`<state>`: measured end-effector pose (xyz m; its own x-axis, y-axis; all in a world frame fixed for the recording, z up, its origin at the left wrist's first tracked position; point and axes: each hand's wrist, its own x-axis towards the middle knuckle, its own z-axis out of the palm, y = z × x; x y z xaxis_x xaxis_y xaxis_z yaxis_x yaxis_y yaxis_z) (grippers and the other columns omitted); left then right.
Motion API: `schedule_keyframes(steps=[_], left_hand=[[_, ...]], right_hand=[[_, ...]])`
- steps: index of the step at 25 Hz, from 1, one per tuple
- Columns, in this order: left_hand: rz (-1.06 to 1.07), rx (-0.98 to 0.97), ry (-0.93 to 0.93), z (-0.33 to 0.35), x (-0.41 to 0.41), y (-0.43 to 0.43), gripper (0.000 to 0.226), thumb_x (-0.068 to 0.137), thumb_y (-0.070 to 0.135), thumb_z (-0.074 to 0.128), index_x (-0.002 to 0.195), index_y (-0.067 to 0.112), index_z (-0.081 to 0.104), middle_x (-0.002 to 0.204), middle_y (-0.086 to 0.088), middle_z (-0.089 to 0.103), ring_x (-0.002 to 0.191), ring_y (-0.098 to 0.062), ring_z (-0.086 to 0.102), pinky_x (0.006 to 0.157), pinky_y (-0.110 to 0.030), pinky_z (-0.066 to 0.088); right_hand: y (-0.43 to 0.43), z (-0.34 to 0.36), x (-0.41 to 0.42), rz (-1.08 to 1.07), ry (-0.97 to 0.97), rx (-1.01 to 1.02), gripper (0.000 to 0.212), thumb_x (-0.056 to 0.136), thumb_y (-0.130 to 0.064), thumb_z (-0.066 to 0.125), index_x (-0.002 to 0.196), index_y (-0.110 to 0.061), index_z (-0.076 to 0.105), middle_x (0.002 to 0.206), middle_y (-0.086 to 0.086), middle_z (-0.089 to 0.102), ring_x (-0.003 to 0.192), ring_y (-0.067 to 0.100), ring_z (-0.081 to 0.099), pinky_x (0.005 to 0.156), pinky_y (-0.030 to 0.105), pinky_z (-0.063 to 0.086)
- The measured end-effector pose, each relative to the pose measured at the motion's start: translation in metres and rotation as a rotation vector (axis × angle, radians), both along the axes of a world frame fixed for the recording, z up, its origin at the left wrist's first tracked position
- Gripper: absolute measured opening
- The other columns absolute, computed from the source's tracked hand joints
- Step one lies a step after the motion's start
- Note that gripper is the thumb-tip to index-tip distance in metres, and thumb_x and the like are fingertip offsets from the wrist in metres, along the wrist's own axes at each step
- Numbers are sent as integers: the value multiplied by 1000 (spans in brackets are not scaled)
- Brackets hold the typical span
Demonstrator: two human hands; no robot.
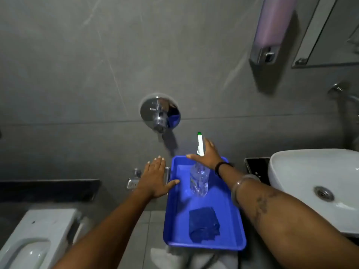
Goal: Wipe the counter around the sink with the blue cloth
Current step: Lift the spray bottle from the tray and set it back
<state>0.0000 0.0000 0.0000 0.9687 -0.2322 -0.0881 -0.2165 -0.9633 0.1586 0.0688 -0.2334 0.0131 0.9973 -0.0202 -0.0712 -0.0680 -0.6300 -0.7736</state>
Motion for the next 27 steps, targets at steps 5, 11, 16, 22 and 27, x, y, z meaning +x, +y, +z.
schedule_keyframes(steps=[5,11,16,22,27], left_hand=[[-19,-91,22,-29,-8,-8,108,82,82,31,156,7,4,166,-14,5,153,-27,5,124,-46,3],[-65,-94,173,-78,-37,-14,123,74,86,42,155,4,-2,166,-15,-3,153,-28,-4,124,-45,-2],[-92,-19,365,-122,-56,-19,161,42,99,53,152,2,-15,161,-20,-21,150,-33,-19,121,-46,-10],[-150,39,401,-146,-60,-23,171,33,98,58,149,0,-21,156,-23,-31,143,-35,-31,115,-44,-18],[-124,40,459,-141,-59,-26,175,29,94,65,148,0,-23,156,-24,-32,139,-33,-36,114,-44,-18]], right_hand=[[20,-5,23,-154,-245,108,28,83,-17,63,106,-3,56,97,18,60,85,31,57,79,40,48],[41,28,-22,-168,-425,251,18,73,12,47,87,10,58,82,26,58,66,38,54,60,46,46],[13,58,-100,-56,-276,174,23,67,-8,50,86,-4,62,75,10,61,58,21,52,53,29,42],[5,-34,-193,-54,416,-135,7,74,-4,58,73,-6,51,77,15,55,84,38,61,63,35,39],[9,-74,-196,-153,619,-318,31,77,-27,65,100,-8,57,110,14,64,100,33,62,72,28,42]])
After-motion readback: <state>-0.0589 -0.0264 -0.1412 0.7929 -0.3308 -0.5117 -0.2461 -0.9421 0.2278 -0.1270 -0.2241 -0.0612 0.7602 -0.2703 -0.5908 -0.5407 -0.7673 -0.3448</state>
